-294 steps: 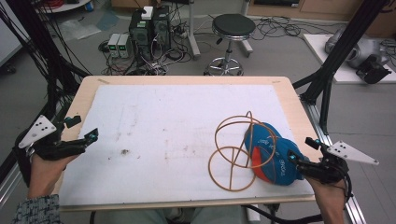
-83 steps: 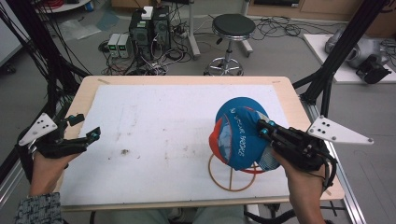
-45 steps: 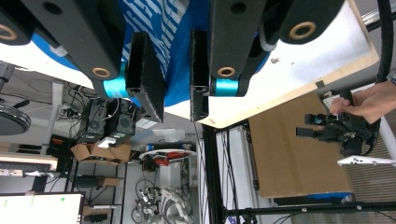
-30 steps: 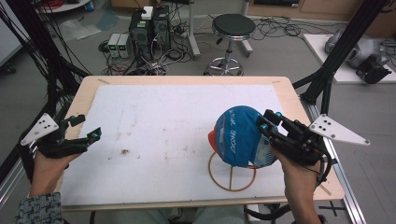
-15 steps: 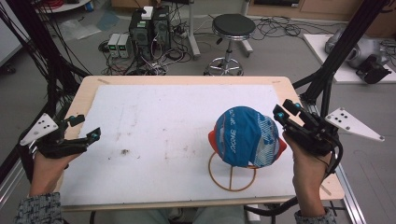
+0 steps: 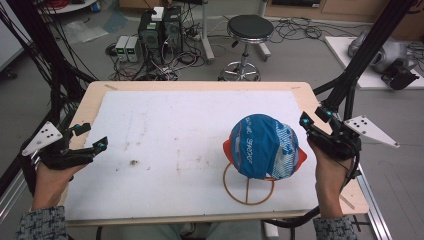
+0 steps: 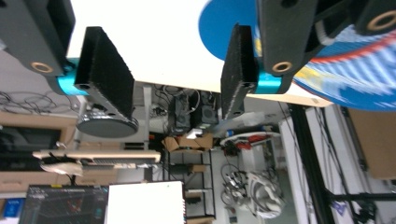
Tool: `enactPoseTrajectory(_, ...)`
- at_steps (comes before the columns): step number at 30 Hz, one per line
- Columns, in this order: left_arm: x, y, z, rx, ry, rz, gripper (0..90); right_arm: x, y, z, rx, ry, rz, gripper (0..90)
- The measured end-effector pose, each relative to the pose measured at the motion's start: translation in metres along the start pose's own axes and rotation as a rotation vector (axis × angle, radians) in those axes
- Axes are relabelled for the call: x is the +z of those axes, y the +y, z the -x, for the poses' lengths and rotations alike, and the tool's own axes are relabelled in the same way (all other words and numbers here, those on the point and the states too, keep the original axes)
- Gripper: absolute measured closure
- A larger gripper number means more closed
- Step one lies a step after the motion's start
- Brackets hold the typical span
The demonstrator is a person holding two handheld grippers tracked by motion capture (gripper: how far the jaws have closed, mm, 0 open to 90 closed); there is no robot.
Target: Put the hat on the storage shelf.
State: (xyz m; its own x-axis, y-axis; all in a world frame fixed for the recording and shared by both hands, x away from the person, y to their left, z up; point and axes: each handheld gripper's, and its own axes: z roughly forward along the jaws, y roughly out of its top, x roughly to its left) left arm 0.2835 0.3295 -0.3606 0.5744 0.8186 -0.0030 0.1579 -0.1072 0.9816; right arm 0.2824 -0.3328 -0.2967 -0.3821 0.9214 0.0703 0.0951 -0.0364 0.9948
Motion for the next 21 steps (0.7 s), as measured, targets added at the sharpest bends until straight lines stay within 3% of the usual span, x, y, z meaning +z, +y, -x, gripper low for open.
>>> enactPoseTrajectory(9, 0.003, 0.000, -0.001, -0.002, 0.006, 0.004, 19.6, 0.005, -0.023, 0.015, 0.015, -0.056, -0.020, 33.5)
enactPoseTrajectory(15, 0.004, -0.001, 0.000, 0.000, 0.004, 0.003, 19.6, 0.006, -0.036, 0.020, 0.022, -0.067, -0.034, 30.7)
enactPoseTrajectory(21, 0.004, -0.001, -0.001, 0.001, 0.008, 0.006, 19.6, 0.012, -0.049, 0.023, 0.002, -0.092, -0.063, 24.9)
